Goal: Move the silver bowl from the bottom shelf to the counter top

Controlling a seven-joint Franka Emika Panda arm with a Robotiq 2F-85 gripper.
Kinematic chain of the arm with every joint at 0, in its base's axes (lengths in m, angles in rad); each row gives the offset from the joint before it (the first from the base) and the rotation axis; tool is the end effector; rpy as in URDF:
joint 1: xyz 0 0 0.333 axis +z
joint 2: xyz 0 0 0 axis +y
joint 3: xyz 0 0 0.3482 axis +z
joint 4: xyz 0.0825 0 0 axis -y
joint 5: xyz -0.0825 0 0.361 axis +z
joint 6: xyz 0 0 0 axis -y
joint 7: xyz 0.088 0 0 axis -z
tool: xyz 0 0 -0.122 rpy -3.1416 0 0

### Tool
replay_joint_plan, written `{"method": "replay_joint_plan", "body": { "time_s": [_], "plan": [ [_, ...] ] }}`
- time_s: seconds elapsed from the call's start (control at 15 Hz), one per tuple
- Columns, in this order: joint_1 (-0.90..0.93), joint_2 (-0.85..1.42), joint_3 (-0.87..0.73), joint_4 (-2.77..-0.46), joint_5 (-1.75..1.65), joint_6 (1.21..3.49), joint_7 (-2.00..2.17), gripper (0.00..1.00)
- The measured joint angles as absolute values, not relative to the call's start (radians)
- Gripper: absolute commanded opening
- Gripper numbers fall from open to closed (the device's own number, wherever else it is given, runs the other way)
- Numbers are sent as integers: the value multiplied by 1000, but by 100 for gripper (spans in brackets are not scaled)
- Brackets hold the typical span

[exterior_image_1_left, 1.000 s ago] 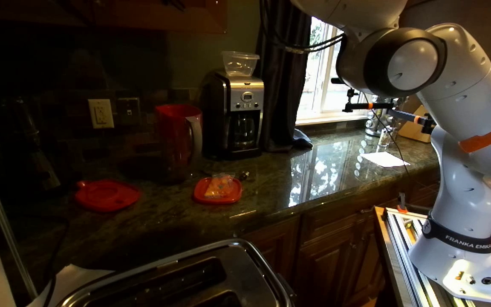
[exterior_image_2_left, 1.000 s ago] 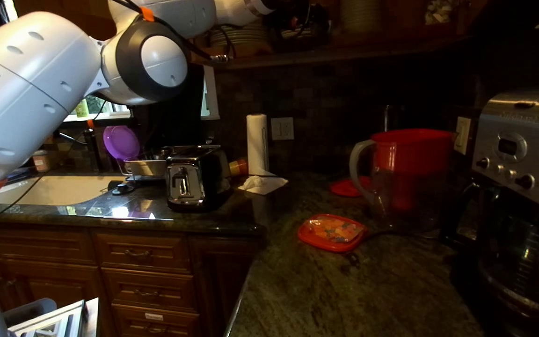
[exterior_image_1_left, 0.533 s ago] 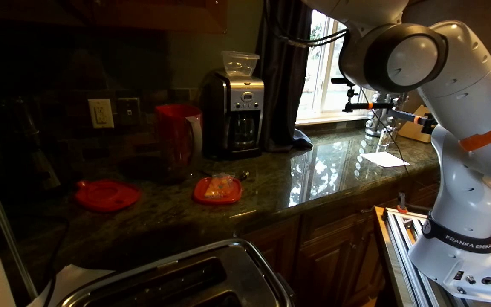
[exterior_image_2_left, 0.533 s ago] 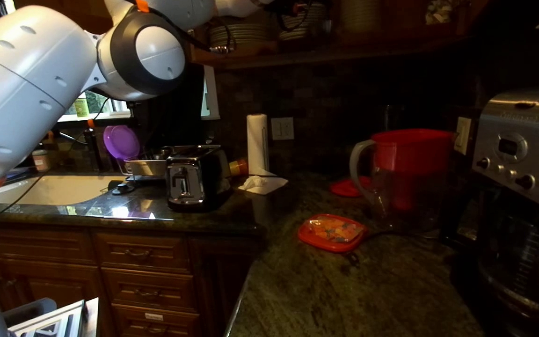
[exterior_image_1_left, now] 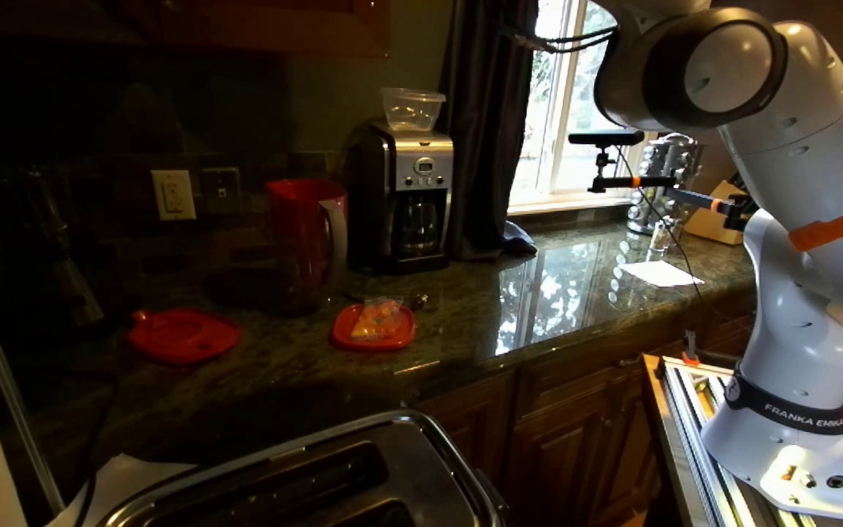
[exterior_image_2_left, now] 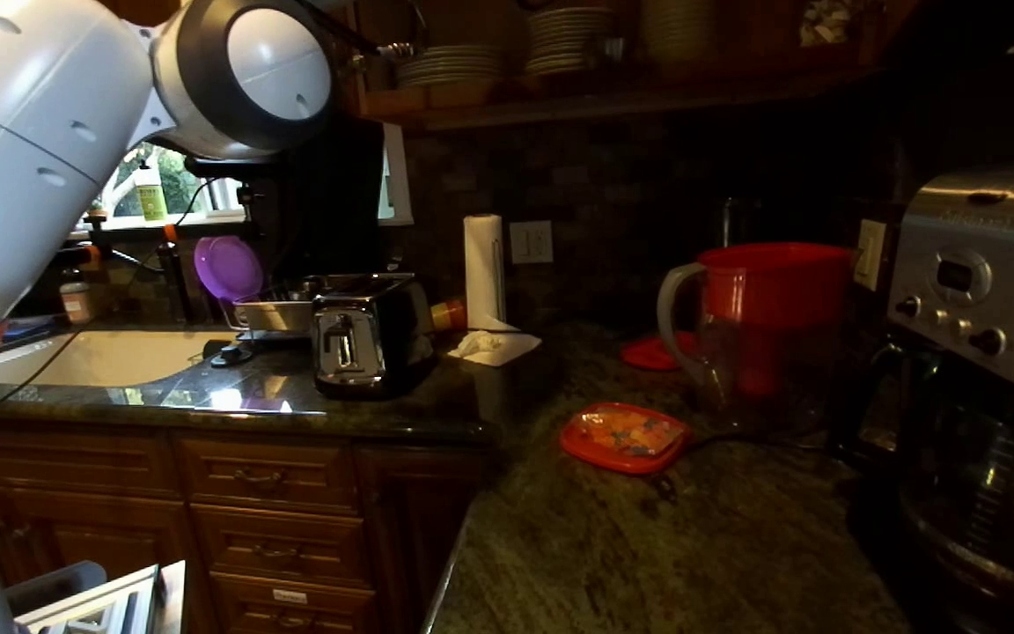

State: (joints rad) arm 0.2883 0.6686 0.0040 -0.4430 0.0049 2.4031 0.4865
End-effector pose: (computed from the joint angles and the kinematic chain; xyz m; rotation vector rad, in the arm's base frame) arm 0.6796 0.2026 0.8400 -2.1849 0.2171 -1.5273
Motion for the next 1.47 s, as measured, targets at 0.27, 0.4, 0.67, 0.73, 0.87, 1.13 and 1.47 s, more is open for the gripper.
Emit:
{"method": "replay_joint_plan", "body": {
  "time_s": [0.27,0.4,0.67,0.73,0.87,1.13,1.47],
  "plan": [
    [237,595,13,-447,14,2112,451,100],
    [213,570,13,-451,13,1987,412,100],
    [193,559,13,-456,13,1783,346,100],
    [192,561,16,-456,14,1755,321,100],
    [193,569,24,-455,14,1743,286,100],
    [193,570,22,-453,13,1744,311,100],
    [220,583,18,-456,15,1744,594,100]
  ]
}}
